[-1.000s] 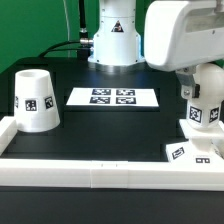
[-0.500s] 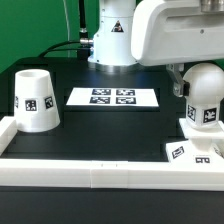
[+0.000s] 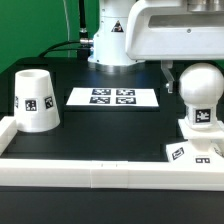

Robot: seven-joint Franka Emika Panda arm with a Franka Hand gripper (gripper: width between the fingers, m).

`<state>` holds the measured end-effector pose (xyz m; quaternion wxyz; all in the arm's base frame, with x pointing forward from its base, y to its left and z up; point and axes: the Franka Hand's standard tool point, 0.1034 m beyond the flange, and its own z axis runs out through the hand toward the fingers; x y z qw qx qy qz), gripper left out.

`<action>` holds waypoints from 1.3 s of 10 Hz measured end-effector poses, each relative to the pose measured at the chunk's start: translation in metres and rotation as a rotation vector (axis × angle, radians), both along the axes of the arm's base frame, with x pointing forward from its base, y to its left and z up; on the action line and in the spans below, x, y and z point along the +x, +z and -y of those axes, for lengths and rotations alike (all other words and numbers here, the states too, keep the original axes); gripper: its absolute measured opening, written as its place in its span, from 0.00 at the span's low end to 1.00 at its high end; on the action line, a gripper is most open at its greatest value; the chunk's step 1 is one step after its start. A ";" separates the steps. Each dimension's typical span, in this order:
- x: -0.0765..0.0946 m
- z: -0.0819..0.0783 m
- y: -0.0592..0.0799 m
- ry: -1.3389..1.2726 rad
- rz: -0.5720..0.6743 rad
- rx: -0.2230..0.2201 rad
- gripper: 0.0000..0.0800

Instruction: Assemble lamp

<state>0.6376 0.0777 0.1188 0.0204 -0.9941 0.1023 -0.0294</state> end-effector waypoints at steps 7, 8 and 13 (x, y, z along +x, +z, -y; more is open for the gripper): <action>-0.009 -0.004 -0.005 -0.704 -0.076 0.112 0.73; -0.010 -0.004 -0.005 -0.782 -0.088 0.128 0.73; -0.010 -0.005 -0.006 -1.057 -0.136 0.178 0.80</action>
Offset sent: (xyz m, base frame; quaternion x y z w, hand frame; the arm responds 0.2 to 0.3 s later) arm -0.0060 0.0060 -0.0012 0.0236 -0.0205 0.2804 0.9594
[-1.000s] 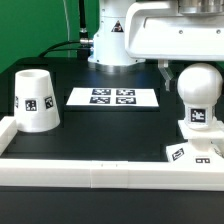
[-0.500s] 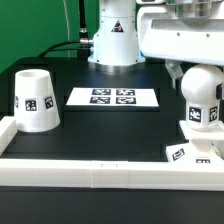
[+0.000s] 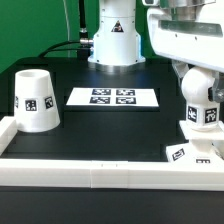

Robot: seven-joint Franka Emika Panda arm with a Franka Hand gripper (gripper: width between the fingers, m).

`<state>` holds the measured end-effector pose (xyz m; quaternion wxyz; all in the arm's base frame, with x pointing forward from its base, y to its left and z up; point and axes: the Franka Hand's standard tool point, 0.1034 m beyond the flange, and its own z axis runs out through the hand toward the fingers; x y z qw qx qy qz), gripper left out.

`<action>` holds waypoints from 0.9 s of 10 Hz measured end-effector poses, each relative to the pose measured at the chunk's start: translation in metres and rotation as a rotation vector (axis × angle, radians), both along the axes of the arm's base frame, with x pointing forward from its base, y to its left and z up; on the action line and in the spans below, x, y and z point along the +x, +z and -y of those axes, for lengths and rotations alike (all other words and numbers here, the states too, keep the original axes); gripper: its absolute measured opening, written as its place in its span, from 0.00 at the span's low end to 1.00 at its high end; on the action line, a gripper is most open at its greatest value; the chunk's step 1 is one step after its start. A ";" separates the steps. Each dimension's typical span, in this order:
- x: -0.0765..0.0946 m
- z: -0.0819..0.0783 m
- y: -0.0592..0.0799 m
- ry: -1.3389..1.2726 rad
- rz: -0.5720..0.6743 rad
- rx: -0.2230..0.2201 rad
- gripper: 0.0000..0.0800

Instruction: Assemble lamp

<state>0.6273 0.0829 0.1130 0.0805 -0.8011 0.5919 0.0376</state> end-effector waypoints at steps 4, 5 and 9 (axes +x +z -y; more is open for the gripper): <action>-0.002 -0.003 0.002 0.191 0.012 -0.007 0.87; -0.002 -0.005 0.003 0.319 0.028 -0.018 0.87; -0.001 -0.007 0.005 0.677 0.075 -0.040 0.87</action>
Offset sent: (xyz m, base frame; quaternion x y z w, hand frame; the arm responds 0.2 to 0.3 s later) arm 0.0006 0.0019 0.0050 -0.0497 0.0065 -0.1088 0.9928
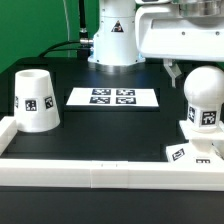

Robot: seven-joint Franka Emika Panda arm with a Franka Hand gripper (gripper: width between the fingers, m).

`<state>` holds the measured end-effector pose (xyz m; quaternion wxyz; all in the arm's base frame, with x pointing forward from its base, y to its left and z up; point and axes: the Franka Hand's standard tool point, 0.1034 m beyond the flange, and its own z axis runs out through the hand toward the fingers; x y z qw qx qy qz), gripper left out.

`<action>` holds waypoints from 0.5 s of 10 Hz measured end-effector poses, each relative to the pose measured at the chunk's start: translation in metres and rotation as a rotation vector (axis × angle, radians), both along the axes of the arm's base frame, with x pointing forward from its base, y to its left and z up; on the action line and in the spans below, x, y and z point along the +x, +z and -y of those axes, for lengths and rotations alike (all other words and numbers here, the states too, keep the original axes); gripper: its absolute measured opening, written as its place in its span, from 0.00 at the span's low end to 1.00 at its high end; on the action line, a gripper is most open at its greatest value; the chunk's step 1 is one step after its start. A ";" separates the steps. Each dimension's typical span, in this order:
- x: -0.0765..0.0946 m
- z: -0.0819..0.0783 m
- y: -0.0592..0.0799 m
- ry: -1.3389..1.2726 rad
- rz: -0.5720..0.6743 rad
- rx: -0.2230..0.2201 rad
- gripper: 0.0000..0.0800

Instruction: Assemble lamp

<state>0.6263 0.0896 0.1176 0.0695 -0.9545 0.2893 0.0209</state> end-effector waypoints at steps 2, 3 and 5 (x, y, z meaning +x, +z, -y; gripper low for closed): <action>0.000 0.000 0.000 0.145 0.020 -0.003 0.87; 0.000 0.000 0.001 0.265 0.036 -0.012 0.87; 0.001 0.002 0.001 0.501 0.063 -0.039 0.87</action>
Offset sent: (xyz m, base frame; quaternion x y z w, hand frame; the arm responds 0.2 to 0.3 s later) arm 0.0042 0.0004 0.0062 -0.0431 0.0118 -0.2922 0.9553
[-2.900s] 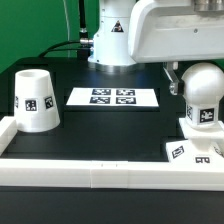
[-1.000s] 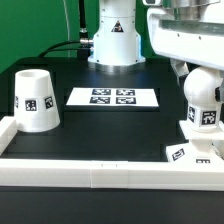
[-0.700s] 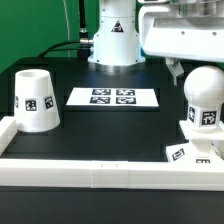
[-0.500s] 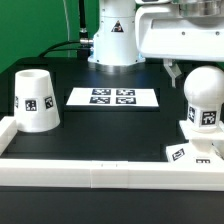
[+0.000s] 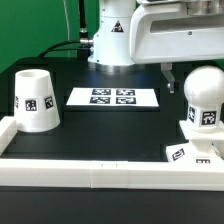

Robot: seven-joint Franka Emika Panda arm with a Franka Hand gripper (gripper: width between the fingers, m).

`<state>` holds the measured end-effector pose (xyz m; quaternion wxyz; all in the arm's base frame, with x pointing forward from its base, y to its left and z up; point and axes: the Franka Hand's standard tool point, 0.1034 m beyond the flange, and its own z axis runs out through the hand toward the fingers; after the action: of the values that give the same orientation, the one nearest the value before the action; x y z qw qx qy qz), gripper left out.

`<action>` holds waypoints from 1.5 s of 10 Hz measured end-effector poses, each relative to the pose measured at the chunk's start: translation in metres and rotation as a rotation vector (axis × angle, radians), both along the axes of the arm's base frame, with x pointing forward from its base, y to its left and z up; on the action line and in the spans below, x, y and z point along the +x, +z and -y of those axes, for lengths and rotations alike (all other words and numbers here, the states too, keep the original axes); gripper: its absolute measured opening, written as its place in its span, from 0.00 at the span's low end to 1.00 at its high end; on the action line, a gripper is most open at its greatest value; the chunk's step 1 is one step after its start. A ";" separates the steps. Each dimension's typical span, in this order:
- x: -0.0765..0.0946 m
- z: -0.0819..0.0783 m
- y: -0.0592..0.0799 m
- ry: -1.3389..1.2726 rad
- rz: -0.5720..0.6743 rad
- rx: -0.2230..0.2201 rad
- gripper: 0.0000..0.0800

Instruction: Assemble lamp

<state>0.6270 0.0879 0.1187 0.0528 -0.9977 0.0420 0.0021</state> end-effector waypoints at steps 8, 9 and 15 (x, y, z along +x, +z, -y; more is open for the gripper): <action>0.001 0.003 0.001 0.633 0.060 -0.039 0.87; 0.001 0.004 0.001 0.678 0.063 -0.041 0.87; 0.001 0.004 -0.005 1.063 0.084 -0.046 0.87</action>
Offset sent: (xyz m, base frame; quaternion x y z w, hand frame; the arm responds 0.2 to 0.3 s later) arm 0.0062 0.0041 0.0041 -0.0097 -0.0008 -0.2721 0.9622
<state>0.6276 0.0842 0.1141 0.0245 -0.8815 -0.4713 -0.0123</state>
